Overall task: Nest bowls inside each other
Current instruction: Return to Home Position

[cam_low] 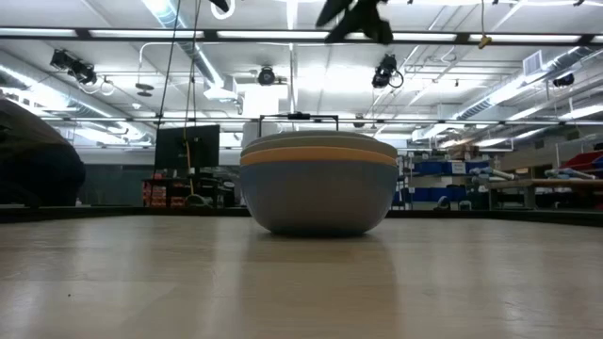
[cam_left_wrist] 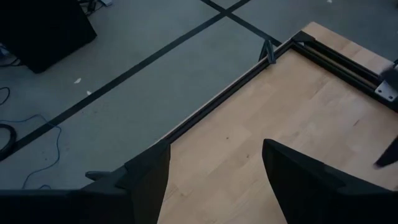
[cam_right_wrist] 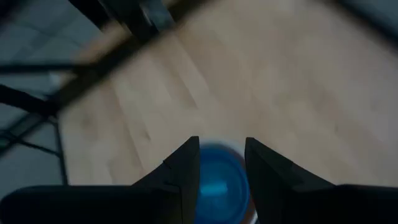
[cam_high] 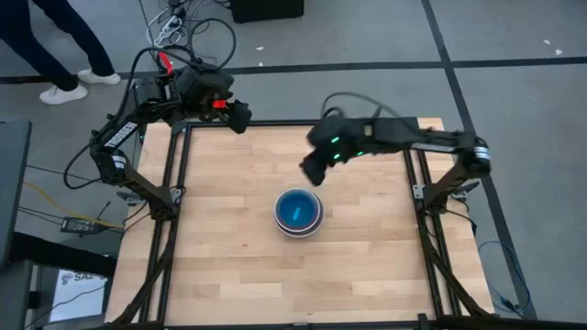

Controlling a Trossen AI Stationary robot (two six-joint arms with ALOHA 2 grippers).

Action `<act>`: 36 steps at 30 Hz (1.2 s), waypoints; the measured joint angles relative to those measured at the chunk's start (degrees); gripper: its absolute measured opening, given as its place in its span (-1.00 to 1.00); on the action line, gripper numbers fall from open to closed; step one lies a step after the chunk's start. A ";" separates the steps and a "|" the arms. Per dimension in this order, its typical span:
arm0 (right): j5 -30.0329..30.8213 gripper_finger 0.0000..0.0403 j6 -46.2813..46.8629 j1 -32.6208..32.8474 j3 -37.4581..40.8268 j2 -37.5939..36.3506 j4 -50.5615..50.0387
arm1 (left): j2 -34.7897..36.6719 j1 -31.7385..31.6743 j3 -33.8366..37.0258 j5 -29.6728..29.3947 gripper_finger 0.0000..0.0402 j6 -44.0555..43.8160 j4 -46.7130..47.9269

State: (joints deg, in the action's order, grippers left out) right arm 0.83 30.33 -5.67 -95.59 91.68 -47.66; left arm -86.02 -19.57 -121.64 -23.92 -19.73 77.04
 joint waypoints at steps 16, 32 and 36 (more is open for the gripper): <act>-8.86 -0.42 -16.06 -5.40 -0.09 -28.01 24.42 | 1.80 0.72 0.06 11.81 0.32 3.14 -7.35; -21.58 -0.43 -18.03 -11.48 -0.09 -43.13 23.48 | 24.81 1.68 -0.09 33.27 0.32 12.78 -38.89; -21.40 -0.43 -18.04 -11.48 -0.09 -46.14 18.34 | 28.46 1.68 0.14 32.53 0.31 11.62 -33.13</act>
State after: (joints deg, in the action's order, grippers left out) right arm -20.57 12.29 -17.15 -95.68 45.53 -29.32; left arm -57.56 -17.89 -121.50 8.61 -8.10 43.91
